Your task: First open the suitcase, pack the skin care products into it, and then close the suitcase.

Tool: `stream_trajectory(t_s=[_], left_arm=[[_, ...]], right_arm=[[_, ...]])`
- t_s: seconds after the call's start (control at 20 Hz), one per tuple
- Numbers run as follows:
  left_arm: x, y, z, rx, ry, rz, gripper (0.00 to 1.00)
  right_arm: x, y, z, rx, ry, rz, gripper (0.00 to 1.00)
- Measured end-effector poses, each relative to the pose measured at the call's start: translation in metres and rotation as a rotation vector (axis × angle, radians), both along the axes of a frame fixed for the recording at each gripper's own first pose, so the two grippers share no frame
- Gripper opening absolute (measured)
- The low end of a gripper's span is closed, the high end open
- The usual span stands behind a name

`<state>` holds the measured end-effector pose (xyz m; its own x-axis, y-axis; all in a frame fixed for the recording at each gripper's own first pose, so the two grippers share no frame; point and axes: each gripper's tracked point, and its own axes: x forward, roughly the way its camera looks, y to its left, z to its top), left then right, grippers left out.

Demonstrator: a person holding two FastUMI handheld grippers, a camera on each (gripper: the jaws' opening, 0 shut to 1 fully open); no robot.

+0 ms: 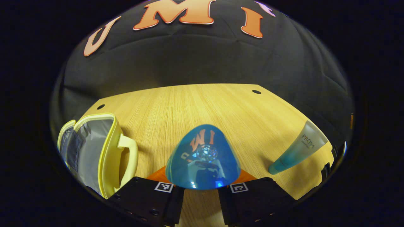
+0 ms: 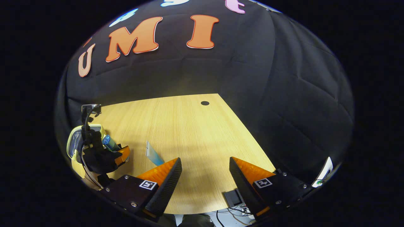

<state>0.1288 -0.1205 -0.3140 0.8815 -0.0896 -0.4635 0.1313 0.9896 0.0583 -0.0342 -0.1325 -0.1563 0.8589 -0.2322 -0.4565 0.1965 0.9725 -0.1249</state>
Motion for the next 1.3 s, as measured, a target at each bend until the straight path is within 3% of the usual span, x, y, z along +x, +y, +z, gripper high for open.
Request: stream_trajectory(t_s=[0.15,0.25,0.4,0.65,0.8,1.0,1.3], left_arm=[[-0.007,-0.008,-0.004,0.002,0.074,-0.058,0.48],[-0.021,-0.012,0.003,-0.054,0.107,-0.074,0.48],[-0.047,-0.011,0.029,-0.129,0.134,-0.103,0.48],[-0.087,0.009,0.084,-0.139,0.116,-0.126,0.47],[-0.109,0.028,0.104,-0.166,0.124,-0.127,0.47],[-0.133,0.060,0.120,-0.153,0.133,-0.101,0.47],[-0.154,0.099,0.117,-0.144,0.181,-0.084,0.47]], right_arm=[[0.007,0.013,0.000,0.009,-0.009,0.032,0.96],[0.012,0.025,0.003,0.016,-0.024,0.059,0.96],[0.027,0.053,0.009,0.038,-0.059,0.131,0.96],[0.058,0.109,0.002,0.084,-0.076,0.265,0.96],[0.078,0.125,-0.040,0.091,-0.004,0.312,0.96],[0.103,0.128,-0.111,0.144,0.127,0.281,0.95],[0.118,0.121,-0.155,0.116,0.193,0.235,0.66]])
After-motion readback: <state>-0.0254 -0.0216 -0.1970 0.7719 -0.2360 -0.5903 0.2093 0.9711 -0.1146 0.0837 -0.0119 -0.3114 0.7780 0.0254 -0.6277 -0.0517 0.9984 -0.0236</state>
